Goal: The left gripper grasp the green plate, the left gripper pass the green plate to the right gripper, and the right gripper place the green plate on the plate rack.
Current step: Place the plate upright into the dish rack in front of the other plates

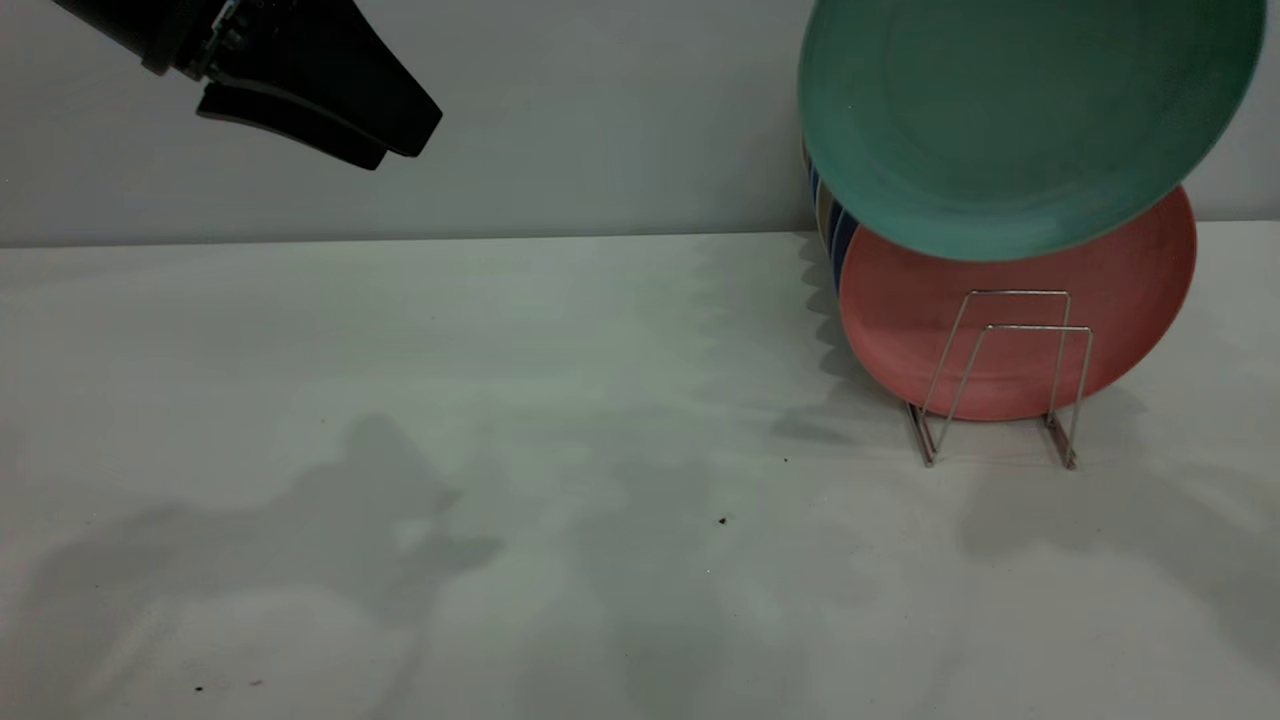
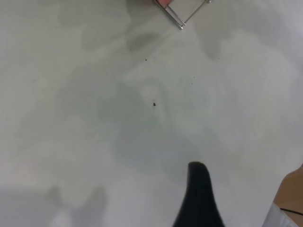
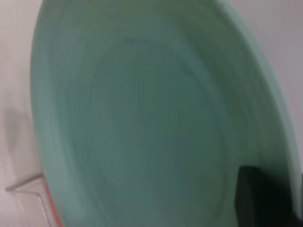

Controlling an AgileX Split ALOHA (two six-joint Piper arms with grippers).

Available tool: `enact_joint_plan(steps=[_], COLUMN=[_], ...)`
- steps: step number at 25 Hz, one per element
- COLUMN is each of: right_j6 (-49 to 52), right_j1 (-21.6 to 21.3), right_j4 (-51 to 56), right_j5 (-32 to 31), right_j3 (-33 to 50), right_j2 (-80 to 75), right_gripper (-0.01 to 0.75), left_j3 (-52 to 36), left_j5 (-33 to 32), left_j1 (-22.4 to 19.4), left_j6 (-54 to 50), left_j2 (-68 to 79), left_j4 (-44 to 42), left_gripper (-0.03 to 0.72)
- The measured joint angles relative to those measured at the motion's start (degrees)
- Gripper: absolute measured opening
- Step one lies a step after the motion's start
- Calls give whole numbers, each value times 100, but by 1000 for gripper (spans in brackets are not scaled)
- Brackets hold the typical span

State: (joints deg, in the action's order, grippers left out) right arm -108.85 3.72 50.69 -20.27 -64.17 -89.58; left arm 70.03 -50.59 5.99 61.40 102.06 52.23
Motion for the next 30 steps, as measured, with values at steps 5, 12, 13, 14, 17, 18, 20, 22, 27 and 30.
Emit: enact_joint_plan(steps=[5, 12, 13, 14, 17, 18, 20, 22, 27, 30], right_j6=[-323, -1272, -1272, -1272, -1272, -1272, -1272, -1272, -1272, -1272], right_j1=[0, 0, 0, 0, 0, 0, 0, 0, 0, -7], right_j4=[70, 1018, 1141, 1223, 1328, 1328, 1305, 1270, 1162, 1076], right_j5=[359, 728, 733, 746, 750, 752, 766, 771, 937, 1073], right_j3=[459, 705, 705, 705, 705, 705, 705, 705, 705, 705], right_j2=[0, -6, -6, -6, -6, -20, -65, -132, -188, -194], right_gripper=[51, 51, 51, 51, 51, 51, 51, 52, 52, 52], left_j3=[0, 0, 0, 0, 0, 0, 0, 0, 0, 0], left_j5=[35, 100, 106, 106, 106, 106, 106, 106, 106, 106], left_j1=[0, 0, 0, 0, 0, 0, 0, 0, 0, 0], left_j6=[-99, -109, -109, -111, -111, -111, -111, -116, -113, -113], left_j2=[0, 0, 0, 0, 0, 0, 0, 0, 0, 0], left_j4=[-5, -2, -2, -2, -2, -2, -2, -2, -2, -2], left_gripper=[589, 589, 589, 589, 589, 589, 589, 589, 589, 589])
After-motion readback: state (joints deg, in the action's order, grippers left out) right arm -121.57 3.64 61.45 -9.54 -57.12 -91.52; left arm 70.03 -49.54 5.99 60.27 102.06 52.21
